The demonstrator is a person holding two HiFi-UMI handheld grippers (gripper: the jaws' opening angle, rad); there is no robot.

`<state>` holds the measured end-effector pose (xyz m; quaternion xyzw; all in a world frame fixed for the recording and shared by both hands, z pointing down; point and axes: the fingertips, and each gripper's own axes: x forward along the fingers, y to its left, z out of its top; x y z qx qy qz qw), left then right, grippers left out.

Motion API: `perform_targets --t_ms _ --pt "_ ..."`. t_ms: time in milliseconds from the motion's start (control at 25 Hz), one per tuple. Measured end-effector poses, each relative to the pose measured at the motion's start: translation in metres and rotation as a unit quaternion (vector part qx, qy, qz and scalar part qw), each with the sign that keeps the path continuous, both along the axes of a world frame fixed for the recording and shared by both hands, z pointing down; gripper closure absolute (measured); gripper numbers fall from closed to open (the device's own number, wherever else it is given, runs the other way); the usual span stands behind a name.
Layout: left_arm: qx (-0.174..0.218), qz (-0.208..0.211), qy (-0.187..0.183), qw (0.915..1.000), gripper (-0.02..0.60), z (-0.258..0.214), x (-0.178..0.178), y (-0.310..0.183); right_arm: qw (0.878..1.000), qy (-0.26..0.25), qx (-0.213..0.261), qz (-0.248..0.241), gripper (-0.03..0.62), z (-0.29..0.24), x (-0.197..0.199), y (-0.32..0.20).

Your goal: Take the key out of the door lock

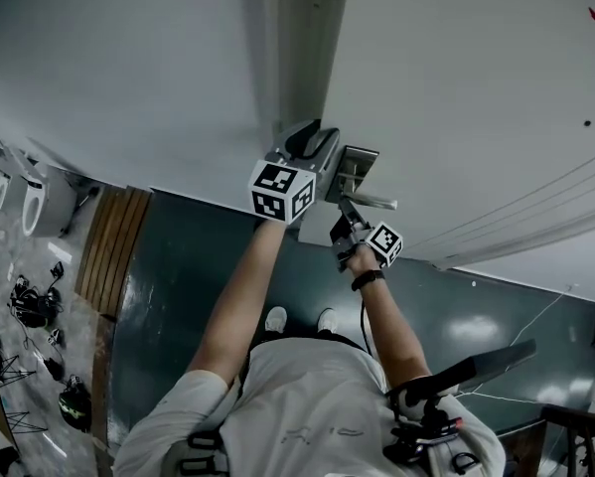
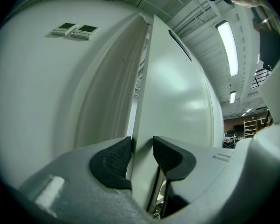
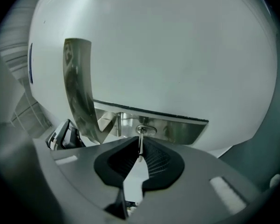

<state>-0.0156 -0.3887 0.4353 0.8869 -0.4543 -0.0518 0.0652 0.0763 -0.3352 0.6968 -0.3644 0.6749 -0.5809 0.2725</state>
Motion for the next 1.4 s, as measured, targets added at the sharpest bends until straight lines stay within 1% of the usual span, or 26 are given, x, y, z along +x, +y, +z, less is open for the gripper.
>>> perform_targets --t_ms 120,280,360,480,600,680,760,840,920,1000,1080,1160,1240,1280,1320,1400 --pt "0.000 -0.004 0.003 1.0000 0.428 -0.001 -0.001 0.001 1.000 -0.027 -0.003 0.014 0.565 0.002 0.002 0.003" --pt "-0.005 -0.007 0.001 1.0000 0.425 -0.001 -0.001 0.001 0.999 -0.040 -0.015 0.029 0.566 0.002 0.002 0.005" --pt "-0.006 -0.009 0.002 0.9999 0.425 -0.001 -0.001 0.001 0.998 -0.046 -0.013 0.030 0.568 0.002 0.001 0.011" --pt "-0.008 -0.012 0.008 0.9999 0.425 -0.001 0.000 0.000 0.998 -0.052 -0.004 0.026 0.568 0.005 -0.001 0.036" --pt "-0.008 -0.017 0.018 0.9997 0.425 -0.001 0.000 0.001 0.998 -0.052 -0.021 0.027 0.567 0.020 0.000 0.070" --pt "-0.009 -0.019 0.023 0.9995 0.432 0.000 -0.001 0.002 0.999 -0.033 -0.024 0.024 0.566 0.025 0.003 0.091" --pt "-0.012 -0.017 0.023 0.9995 0.440 0.003 -0.003 0.007 1.000 -0.003 -0.018 0.022 0.566 0.022 0.009 0.105" --pt "-0.014 -0.010 0.018 0.9997 0.440 0.008 -0.004 0.013 0.999 0.026 -0.007 0.030 0.566 0.014 0.018 0.114" --pt "-0.013 0.001 0.008 0.9999 0.440 0.015 -0.004 0.021 0.998 0.053 0.008 0.043 0.566 0.004 0.027 0.118" --pt "-0.009 0.013 -0.003 0.9999 0.440 0.020 -0.003 0.033 0.995 0.074 0.043 0.055 0.566 -0.015 0.033 0.119" --pt "-0.004 0.022 -0.013 0.9997 0.440 0.022 -0.004 0.052 0.988 0.109 0.080 0.067 0.566 -0.043 0.039 0.124" --pt "0.002 0.019 -0.022 0.9996 0.444 0.026 -0.009 0.073 0.981 0.141 0.106 0.081 0.566 -0.071 0.041 0.134" --pt "0.002 0.008 -0.028 0.9996 0.568 0.034 -0.015 0.092 0.969 0.183 0.142 0.083 0.566 -0.100 0.040 0.142" --pt "-0.002 0.006 -0.028 0.9996 0.581 0.041 -0.016 0.099 0.960 0.212 0.161 0.083 0.566 -0.114 0.042 0.145" --pt "-0.011 0.007 -0.024 0.9996 0.581 0.050 -0.014 0.106 0.949 0.246 0.177 0.083 0.566 -0.126 0.046 0.148" --pt "-0.036 0.013 -0.015 0.9992 0.581 0.071 -0.006 0.121 0.922 0.319 0.205 0.084 0.566 -0.146 0.057 0.152"
